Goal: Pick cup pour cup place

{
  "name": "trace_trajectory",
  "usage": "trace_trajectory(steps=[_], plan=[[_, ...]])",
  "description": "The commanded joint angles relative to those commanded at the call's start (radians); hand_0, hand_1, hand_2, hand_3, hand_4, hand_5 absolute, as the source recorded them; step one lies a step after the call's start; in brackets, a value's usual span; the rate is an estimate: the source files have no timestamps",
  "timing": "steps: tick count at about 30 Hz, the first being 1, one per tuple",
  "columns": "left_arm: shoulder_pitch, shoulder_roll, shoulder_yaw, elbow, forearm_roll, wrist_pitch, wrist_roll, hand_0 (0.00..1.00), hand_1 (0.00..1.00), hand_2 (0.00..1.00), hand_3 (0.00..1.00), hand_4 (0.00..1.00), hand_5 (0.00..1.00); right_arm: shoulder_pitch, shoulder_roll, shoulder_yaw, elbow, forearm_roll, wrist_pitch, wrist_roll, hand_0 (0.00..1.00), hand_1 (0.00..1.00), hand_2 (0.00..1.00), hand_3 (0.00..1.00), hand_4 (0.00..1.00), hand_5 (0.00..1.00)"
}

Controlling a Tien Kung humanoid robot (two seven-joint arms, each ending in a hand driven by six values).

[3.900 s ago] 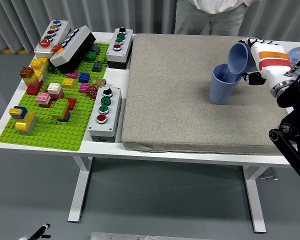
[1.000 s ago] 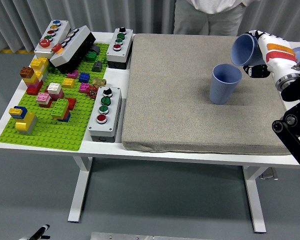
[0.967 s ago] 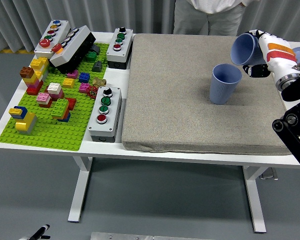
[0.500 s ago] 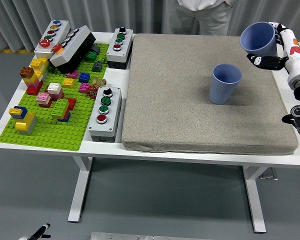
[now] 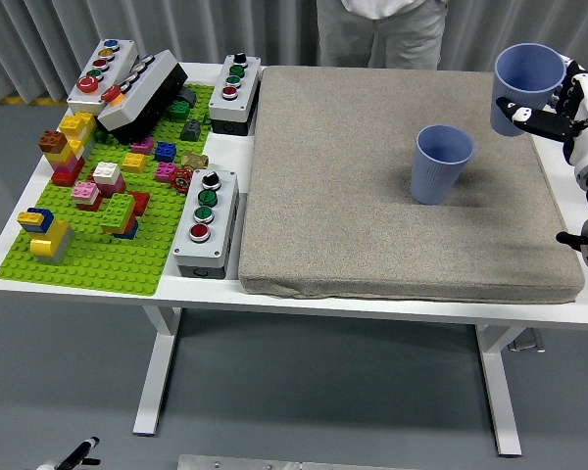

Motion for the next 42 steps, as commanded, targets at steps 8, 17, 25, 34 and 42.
trace_trajectory(steps=[8, 17, 25, 34, 42], plan=[[0.001, 0.000, 0.001, 0.000, 0.001, -0.001, 0.000, 0.867, 0.816, 0.885, 0.786, 0.643, 0.998, -0.029, 0.010, 0.017, -0.033, -0.022, -0.013, 0.001, 0.776, 0.648, 0.524, 0.597, 0.679, 0.002], [0.000, -0.001, 0.006, 0.000, -0.001, -0.001, 0.001, 0.864, 0.816, 0.884, 0.785, 0.645, 0.998, -0.066, 0.023, 0.022, -0.071, -0.010, -0.012, 0.020, 0.776, 0.648, 0.526, 0.597, 0.677, 0.002], [0.004, -0.001, 0.014, 0.000, -0.005, -0.001, 0.001, 0.864, 0.817, 0.883, 0.784, 0.646, 0.998, -0.082, 0.033, 0.025, -0.099, 0.002, -0.010, 0.034, 0.776, 0.648, 0.526, 0.597, 0.677, 0.002], [0.003, -0.001, 0.020, 0.000, -0.007, -0.002, 0.002, 0.864, 0.816, 0.883, 0.784, 0.647, 0.998, -0.095, 0.045, -0.002, -0.135, 0.051, -0.003, 0.105, 0.776, 0.649, 0.529, 0.597, 0.676, 0.002], [0.003, -0.002, 0.019, 0.000, -0.007, -0.002, 0.001, 0.866, 0.816, 0.883, 0.785, 0.646, 0.998, -0.096, 0.046, -0.009, -0.142, 0.049, -0.008, 0.118, 0.785, 0.653, 0.532, 0.599, 0.676, 0.002]])
